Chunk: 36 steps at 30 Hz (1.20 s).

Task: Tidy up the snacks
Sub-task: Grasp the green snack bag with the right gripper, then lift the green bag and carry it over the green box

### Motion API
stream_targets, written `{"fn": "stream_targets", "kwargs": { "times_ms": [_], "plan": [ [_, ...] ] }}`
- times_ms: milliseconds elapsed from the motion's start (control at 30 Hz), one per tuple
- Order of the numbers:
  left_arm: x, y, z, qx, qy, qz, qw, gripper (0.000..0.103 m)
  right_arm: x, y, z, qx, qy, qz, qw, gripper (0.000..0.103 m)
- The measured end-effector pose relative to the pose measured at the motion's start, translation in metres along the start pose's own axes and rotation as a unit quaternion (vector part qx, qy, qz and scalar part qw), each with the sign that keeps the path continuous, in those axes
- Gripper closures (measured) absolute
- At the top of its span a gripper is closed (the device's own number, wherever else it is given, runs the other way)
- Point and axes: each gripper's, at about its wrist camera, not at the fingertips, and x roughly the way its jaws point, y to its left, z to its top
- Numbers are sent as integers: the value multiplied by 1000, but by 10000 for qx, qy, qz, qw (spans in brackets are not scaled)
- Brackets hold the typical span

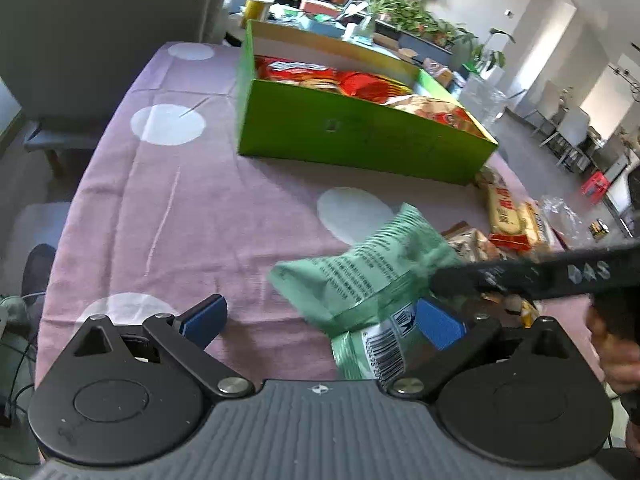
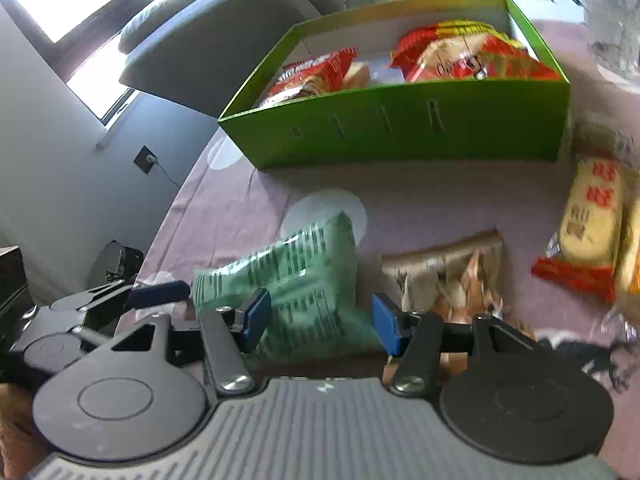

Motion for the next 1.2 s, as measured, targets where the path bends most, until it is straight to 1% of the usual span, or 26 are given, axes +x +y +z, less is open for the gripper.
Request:
{"fn": "stream_targets", "kwargs": {
  "times_ms": [100,200,267,333,500,600,700,767,833,1000,1200],
  "plan": [
    [0,3,1,-92,-20,30,10000,2,-4,5,-5,-79,73,-28,9999,37],
    [0,2,1,-63,-20,55,10000,2,-5,9,-3,-195,-17,-55,9998,37],
    [1,0,2,-45,-6,19,10000,2,-3,6,1,-97,-50,-52,9999,37],
    [3,-2,3,-29,8,-5,10000,2,0,4,5,13,-21,49,10000,36],
    [13,-10,7,136,-12,-79,9999,1,8,0,9,179,66,143,9997,34],
    [17,-16,8,242,18,-227,9994,2,9,-3,10,279,100,224,9993,34],
    [20,-24,9,388,29,-244,9989,4,10,-2,11,296,191,356,9987,32],
    [19,-25,10,370,14,-292,9989,5,9,3,10,202,196,368,9989,33],
    [16,-26,13,408,-46,-351,9985,5,6,9,10,52,114,308,9994,34],
    [2,-35,26,598,-362,-360,9969,5,-12,19,14,-160,-216,260,9993,35],
    [-7,-49,48,901,-685,-301,9931,5,-30,23,29,-188,-615,252,9976,35]
  ]
}}
